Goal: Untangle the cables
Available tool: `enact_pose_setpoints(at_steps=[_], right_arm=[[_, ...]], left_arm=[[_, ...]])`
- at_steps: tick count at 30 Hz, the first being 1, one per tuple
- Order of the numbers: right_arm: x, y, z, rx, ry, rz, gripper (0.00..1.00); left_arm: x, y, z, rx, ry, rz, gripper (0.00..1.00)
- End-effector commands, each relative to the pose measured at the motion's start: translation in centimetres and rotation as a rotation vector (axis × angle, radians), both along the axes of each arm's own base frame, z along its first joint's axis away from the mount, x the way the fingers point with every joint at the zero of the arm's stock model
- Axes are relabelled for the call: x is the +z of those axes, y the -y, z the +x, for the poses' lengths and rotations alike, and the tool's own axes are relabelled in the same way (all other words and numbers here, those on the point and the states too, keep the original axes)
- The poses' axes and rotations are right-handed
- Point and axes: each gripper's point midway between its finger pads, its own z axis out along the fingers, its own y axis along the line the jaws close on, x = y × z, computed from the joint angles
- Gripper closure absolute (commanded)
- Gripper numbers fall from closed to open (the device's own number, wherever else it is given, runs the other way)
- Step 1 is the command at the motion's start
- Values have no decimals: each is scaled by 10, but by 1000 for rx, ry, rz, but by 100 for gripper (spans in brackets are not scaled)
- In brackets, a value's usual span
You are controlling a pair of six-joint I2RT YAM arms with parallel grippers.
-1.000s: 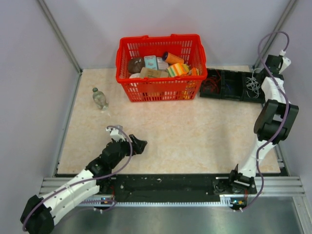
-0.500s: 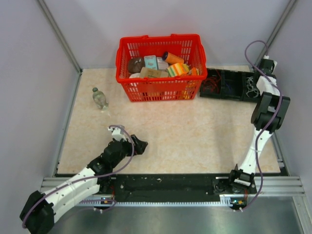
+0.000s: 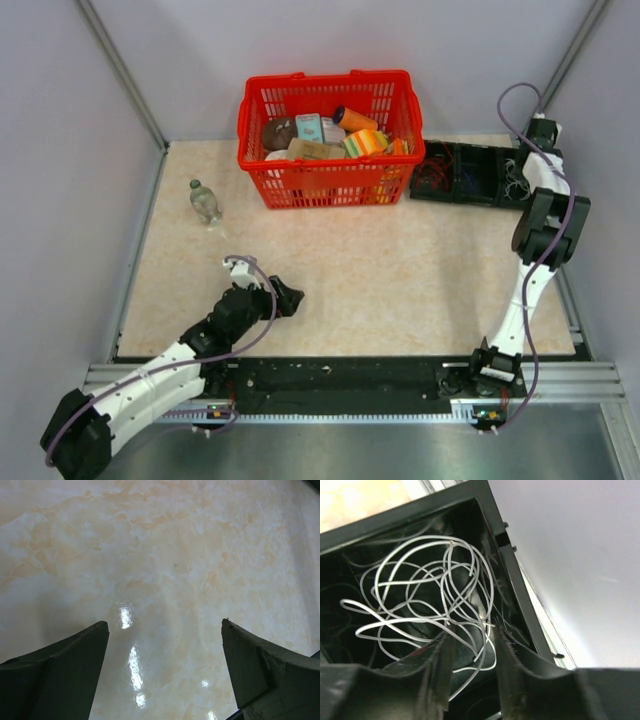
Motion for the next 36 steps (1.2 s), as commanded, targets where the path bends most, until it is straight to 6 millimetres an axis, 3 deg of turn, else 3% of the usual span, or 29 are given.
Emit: enact_pose_setpoints(at_steps=[1, 6, 13, 16, 23, 24, 30, 33, 36], right_arm=[[76, 2, -7, -53, 107, -51, 56], [125, -5, -23, -95, 181, -42, 34], [175, -46, -39, -66, 284, 61, 31], [181, -76, -52, -55, 296, 119, 32], [161, -174, -112, 78, 323, 185, 32], [157, -178, -125, 68, 335, 190, 32], [112, -250, -171, 216, 374, 425, 32], [87, -285, -195, 314, 271, 420, 32], [81, -314, -219, 420, 258, 394, 32]], left_arm=[[31, 6, 8, -1, 91, -69, 3], [32, 4, 6, 3, 104, -82, 3], [34, 2, 3, 0, 122, -99, 3], [35, 2, 3, 1, 124, -102, 3], [34, 3, 3, -7, 118, -94, 3], [33, 3, 3, -8, 116, -93, 3], [33, 5, 4, -16, 110, -85, 3], [32, 6, 4, -17, 101, -79, 3], [31, 7, 5, -21, 94, -70, 3]])
